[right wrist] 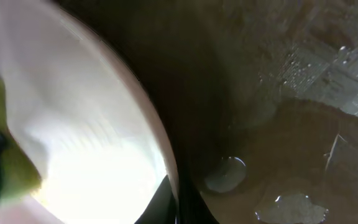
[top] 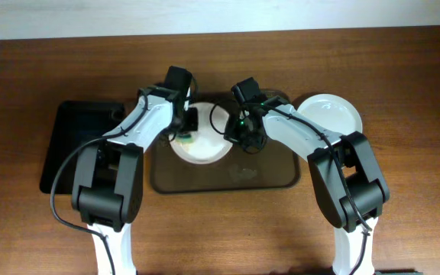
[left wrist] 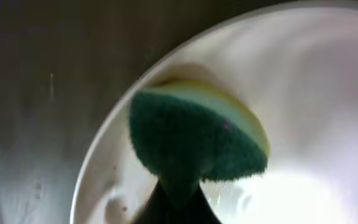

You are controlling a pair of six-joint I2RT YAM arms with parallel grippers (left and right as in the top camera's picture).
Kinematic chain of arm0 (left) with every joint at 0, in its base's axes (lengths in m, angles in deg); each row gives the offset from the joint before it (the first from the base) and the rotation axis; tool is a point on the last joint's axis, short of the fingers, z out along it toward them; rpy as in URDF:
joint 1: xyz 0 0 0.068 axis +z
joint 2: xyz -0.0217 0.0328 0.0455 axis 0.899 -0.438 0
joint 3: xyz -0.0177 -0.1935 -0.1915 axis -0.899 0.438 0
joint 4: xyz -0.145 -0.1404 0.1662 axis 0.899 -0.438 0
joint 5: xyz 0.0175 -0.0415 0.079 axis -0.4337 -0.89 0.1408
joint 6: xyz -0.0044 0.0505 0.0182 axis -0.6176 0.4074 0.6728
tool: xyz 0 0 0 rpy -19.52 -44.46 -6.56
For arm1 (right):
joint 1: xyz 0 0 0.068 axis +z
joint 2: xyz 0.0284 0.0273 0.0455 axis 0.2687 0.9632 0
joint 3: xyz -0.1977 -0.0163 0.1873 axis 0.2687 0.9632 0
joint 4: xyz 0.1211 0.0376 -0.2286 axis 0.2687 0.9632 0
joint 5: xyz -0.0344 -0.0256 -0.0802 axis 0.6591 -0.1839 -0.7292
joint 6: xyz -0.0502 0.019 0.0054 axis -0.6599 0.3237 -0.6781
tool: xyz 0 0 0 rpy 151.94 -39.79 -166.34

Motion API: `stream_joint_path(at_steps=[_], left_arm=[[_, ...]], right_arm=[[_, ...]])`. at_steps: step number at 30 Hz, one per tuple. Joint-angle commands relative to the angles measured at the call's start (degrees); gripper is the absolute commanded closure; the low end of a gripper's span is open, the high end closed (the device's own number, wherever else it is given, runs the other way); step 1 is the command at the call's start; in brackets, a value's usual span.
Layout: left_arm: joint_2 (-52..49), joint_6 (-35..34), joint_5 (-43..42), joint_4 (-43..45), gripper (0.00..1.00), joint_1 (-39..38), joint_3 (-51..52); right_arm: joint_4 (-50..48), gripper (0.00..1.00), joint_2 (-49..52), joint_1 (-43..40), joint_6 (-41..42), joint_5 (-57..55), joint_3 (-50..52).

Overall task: Clean dirty plates on tray and stack at the side
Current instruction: 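Scrub the pink plate with the sponge in the left gripper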

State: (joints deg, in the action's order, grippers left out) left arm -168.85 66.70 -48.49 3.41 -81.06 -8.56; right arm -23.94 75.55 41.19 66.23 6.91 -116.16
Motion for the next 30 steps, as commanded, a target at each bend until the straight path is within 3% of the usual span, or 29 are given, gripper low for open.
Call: stream_joint_path(at_steps=[1, 7, 10, 12, 16, 19, 22, 25, 30], left_arm=[[-3.34, 1.2, 6.38, 5.14, 1.0, -1.95, 3.48], [-3.32, 1.22, 7.08, -5.4, 0.99, -4.31, 3.3], [-3.32, 9.49, 1.25, -12.7, 0.99, -4.28, 3.23], [-3.32, 14.27, -1.05, -12.09, 1.0, -4.28, 3.23], [-3.32, 14.14, -0.57, -1.57, 1.0, -4.28, 3.23], [-3.32, 7.8, 6.78, 7.78, 1.0, -4.28, 3.23], [-3.32, 4.46, 13.53, 10.95, 0.99, -4.28, 3.23], [-3.32, -0.44, 23.5, 6.23, 0.99, -4.28, 3.23], [-3.32, -0.33, 28.28, -5.51, 0.99, -4.28, 3.23]], right_arm=[[-0.35, 0.96, 1.57, 0.22, 1.11, 0.0, 0.02], [-0.35, 0.96, 1.57, 0.22, 0.9, 0.02, 0.02], [-0.52, 0.96, 1.57, 0.22, 0.9, 0.22, 0.02], [-0.55, 0.96, 1.57, 0.22, 0.9, 0.31, 0.02], [-0.48, 0.96, 1.57, 0.22, 0.87, 0.42, 0.02], [-0.48, 0.96, 1.57, 0.22, 0.87, 0.42, 0.02], [-0.48, 0.96, 1.57, 0.22, 0.66, 0.42, 0.02], [-0.5, 0.96, 1.57, 0.22, 0.66, 0.39, 0.02], [-0.52, 0.96, 1.57, 0.22, 0.66, 0.42, 0.02]])
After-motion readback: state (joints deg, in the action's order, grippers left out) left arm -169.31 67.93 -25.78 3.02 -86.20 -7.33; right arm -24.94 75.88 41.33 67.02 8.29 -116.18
